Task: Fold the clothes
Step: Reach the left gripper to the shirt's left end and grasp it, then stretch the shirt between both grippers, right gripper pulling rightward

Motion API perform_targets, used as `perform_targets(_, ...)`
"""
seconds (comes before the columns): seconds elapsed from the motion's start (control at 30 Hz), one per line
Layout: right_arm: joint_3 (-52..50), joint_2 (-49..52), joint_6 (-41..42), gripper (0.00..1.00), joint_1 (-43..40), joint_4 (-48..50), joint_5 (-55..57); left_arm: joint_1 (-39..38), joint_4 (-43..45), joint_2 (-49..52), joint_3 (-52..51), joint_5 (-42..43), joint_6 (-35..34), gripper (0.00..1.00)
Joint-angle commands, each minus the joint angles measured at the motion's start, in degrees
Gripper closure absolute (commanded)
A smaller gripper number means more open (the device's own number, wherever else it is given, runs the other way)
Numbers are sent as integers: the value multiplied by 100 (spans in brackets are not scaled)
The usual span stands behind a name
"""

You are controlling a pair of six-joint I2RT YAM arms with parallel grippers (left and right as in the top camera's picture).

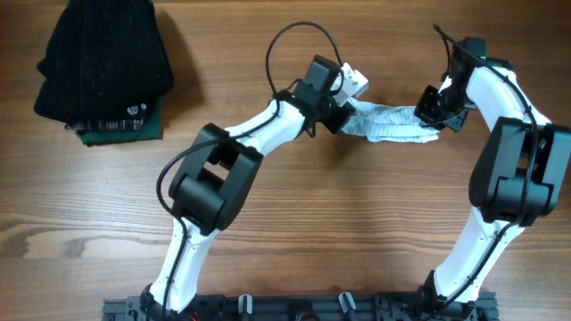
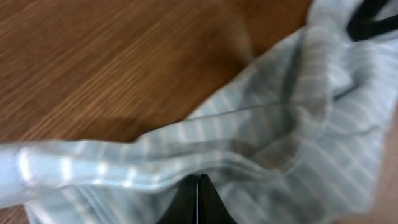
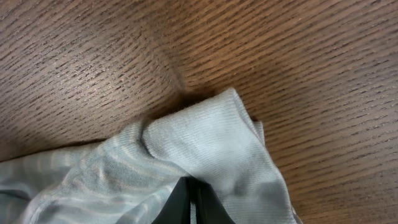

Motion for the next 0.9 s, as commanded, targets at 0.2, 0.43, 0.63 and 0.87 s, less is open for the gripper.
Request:
perform_targets(0.2, -90, -127, 42, 96, 20, 136, -92, 46, 693, 289, -26, -479, -243, 96)
perform_targets(0.43, -90, -127, 24, 96, 20, 153, -92, 260, 1073, 516, -24, -748, -966, 96)
perform_targets(0.63, -90, -127, 28, 96, 20, 162, -92, 422, 798, 645, -24, -728, -1012, 96)
perform_targets(0.87, -90, -127, 28, 96, 20, 168, -92, 415, 444, 645, -24, -726, -1126, 96)
